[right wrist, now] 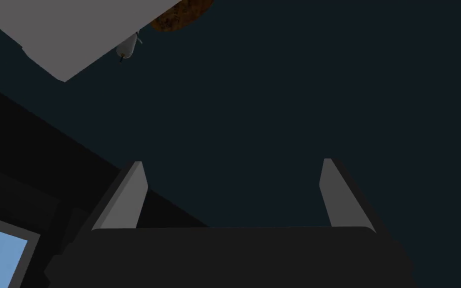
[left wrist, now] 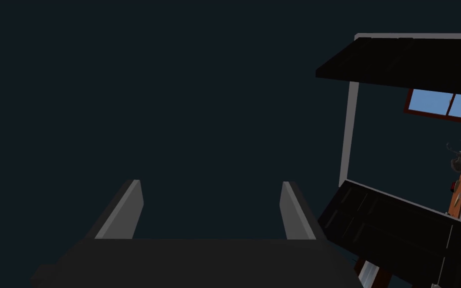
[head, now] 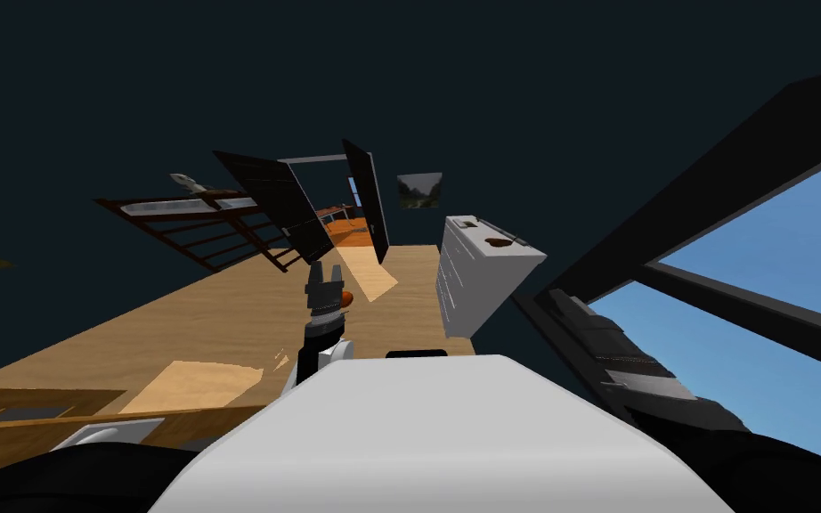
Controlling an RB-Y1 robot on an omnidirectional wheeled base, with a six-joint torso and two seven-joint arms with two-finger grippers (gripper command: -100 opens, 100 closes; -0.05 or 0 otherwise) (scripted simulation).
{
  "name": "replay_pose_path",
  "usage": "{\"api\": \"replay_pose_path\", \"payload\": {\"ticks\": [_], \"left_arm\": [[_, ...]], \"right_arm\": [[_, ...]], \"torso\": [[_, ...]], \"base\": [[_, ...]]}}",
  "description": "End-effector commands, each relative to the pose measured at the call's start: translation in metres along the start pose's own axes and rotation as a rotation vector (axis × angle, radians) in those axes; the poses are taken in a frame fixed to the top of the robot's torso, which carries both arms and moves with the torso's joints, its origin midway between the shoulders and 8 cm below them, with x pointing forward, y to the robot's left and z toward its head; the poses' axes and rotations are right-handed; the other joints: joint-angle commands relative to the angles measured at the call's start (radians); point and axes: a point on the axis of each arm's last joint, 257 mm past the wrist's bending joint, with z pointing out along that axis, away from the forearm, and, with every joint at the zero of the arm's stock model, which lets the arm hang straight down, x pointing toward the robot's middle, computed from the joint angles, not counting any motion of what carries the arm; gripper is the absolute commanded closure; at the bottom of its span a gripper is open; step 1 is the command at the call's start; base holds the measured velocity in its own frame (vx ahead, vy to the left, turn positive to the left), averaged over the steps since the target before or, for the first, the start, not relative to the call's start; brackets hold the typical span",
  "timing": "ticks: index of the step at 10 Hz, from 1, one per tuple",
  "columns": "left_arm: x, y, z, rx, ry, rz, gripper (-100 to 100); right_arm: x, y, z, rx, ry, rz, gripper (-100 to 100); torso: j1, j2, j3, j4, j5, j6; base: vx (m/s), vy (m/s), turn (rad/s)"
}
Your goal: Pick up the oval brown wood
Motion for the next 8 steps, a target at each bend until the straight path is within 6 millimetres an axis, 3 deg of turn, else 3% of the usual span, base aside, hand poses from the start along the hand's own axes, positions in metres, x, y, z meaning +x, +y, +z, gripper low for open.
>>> {"api": "replay_pose_path", "payload": {"ticks": [1, 8], "left_arm": [[0.0, 0.0, 0.0, 0.0, 0.0, 0.0, 0], [0.0, 0.0, 0.0, 0.0, 0.0, 0.0, 0]], "right_arm": [[-0.008, -0.009, -0.012, 0.027, 0.026, -0.065, -100], [-0.038, -0.035, -0.057, 0.094, 0.225, -0.415, -100]], "torso": [[0.0, 0.0, 0.0, 0.0, 0.0, 0.0], [-0.001, -0.002, -0.001, 0.0, 0.0, 0.0]], "base": [[-0.007, 0.042, -0.027], [0.014, 0.042, -0.038]]}}
